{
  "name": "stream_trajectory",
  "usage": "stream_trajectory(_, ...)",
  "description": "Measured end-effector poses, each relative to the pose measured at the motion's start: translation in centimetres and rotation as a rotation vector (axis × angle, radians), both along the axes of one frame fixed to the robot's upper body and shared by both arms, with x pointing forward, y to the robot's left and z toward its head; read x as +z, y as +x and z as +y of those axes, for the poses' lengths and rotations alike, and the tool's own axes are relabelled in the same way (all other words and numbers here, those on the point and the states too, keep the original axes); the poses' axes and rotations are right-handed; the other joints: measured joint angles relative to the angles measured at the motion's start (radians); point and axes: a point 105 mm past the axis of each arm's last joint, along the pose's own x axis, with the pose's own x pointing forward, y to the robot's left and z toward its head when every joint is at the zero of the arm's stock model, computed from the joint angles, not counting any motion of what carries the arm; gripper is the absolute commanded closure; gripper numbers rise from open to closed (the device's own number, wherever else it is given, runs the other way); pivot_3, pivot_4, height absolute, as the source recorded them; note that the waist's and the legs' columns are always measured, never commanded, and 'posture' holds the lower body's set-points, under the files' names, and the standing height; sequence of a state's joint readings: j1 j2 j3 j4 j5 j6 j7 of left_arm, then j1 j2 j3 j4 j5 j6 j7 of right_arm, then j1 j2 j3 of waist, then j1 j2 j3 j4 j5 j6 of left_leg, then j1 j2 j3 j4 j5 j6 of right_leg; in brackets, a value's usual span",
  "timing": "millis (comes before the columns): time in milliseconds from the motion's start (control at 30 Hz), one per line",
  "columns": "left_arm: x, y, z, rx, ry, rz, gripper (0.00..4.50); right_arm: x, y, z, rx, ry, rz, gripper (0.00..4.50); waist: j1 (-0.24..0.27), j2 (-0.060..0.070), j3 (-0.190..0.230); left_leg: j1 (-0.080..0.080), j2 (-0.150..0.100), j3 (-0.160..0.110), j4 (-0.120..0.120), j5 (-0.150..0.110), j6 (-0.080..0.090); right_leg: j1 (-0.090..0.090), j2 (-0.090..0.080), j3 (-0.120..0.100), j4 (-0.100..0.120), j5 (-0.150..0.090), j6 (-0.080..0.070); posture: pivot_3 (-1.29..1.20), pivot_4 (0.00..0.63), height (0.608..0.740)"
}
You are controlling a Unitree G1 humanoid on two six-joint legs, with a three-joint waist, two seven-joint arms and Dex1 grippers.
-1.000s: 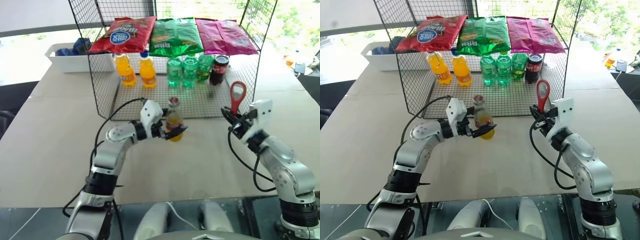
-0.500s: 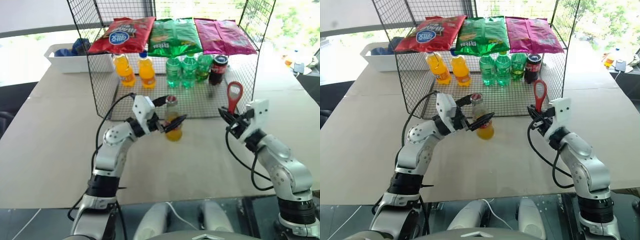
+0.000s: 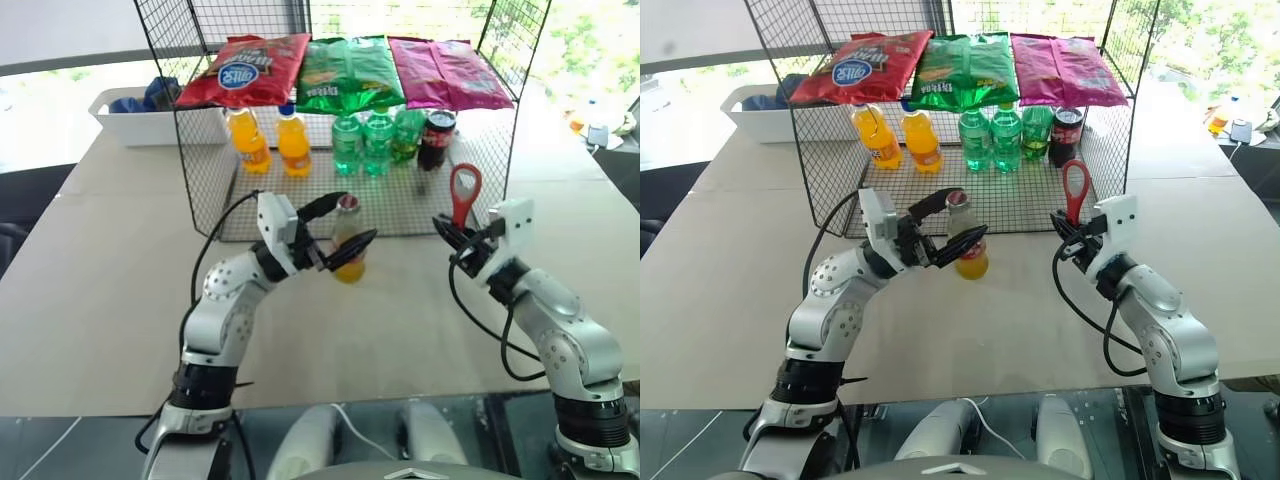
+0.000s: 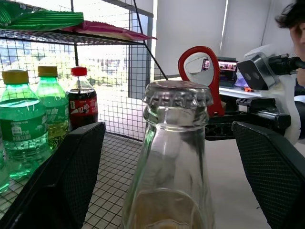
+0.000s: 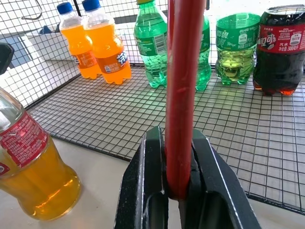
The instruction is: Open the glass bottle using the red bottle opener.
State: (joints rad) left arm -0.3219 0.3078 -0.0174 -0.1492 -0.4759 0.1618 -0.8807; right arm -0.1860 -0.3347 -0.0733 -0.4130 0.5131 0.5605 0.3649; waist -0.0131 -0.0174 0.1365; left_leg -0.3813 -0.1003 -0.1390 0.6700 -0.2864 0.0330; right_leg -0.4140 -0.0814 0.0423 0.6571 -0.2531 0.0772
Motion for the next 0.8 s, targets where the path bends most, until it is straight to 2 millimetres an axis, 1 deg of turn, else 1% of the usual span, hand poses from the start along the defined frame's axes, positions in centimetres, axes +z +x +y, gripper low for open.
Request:
stream_trajectory(133, -0.3, -0.2, 0.0, -0.014, 0.02, 0.007, 0.09, 0.3, 0.1, 0.2, 0.006, -0.001, -0.009, 4.5, 0.0, 0.0, 0.0, 0.0, 0.0, 0.0, 0.0, 0.0, 0.0, 0.0, 0.0, 0.0, 0.0, 0.0, 0.0, 0.0, 0.15, 0.74)
stream_trajectory(200, -0.4, -0.2, 0.0, -0.017, 0.022, 0.007, 0.61, 0.2, 0.1, 0.3, 0.012, -0.002, -0.008, 4.5, 0.0, 0.0, 0.0, 0.0, 0.0, 0.0, 0.0, 0.0, 0.0, 0.0, 0.0, 0.0, 0.0, 0.0, 0.0, 0.0, 0.15, 0.74)
stream_trajectory(233, -0.4, -0.2, -0.1, -0.02, 0.024, 0.008, 0.8, 0.2, 0.0, 0.5, 0.016, -0.003, -0.006, 4.5, 0.001, 0.0, 0.0, 0.0, 0.0, 0.0, 0.0, 0.0, 0.0, 0.0, 0.0, 0.0, 0.0, 0.0, 0.0, 0.0, 0.15, 0.74)
stream_trajectory(300, -0.4, -0.3, -0.2, -0.025, 0.026, 0.008, 1.71, 0.1, 0.0, 0.6, 0.021, -0.004, -0.004, 4.5, 0.001, 0.0, 0.0, 0.0, 0.0, 0.0, 0.0, 0.0, 0.0, 0.0, 0.0, 0.0, 0.0, 0.0, 0.0, 0.0, 0.15, 0.74)
stream_trajectory(600, -0.5, -0.3, -0.2, -0.023, 0.036, 0.0, 1.71, 0.3, 0.1, 0.7, 0.022, -0.007, -0.011, 4.5, 0.001, 0.0, 0.0, 0.0, 0.0, 0.0, 0.0, 0.0, 0.0, 0.0, 0.0, 0.0, 0.0, 0.0, 0.0, 0.0, 0.15, 0.74)
stream_trajectory(800, -0.6, -0.1, -0.1, 0.0, 0.068, -0.037, 1.71, 0.1, 0.1, 1.3, 0.039, -0.029, -0.009, 4.5, 0.001, 0.0, 0.0, 0.0, 0.0, 0.0, 0.0, 0.0, 0.0, 0.0, 0.0, 0.0, -0.001, 0.0, 0.0, 0.0, 0.15, 0.74)
